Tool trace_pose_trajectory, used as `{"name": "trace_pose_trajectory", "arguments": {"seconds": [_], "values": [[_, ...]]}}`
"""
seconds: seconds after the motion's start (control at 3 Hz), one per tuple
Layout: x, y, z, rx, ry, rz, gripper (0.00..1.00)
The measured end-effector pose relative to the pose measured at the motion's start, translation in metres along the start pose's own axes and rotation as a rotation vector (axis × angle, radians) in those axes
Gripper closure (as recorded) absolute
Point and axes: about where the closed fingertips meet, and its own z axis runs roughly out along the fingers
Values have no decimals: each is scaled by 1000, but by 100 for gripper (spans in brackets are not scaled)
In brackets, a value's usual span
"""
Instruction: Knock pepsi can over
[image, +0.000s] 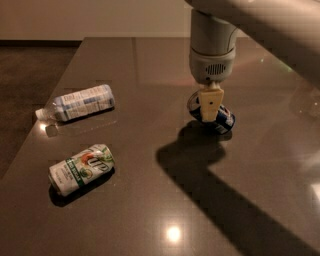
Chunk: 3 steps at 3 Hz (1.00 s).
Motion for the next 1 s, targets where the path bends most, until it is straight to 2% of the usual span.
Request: {"name": "trace_pose_trajectory", "arguments": {"seconds": [0.33,0.67,1.0], "values": [[-8,12,5,-27,11,-56,36],[-14,19,11,-36,0,-76,12],[-18,12,12,-9,-14,-74,0]]}}
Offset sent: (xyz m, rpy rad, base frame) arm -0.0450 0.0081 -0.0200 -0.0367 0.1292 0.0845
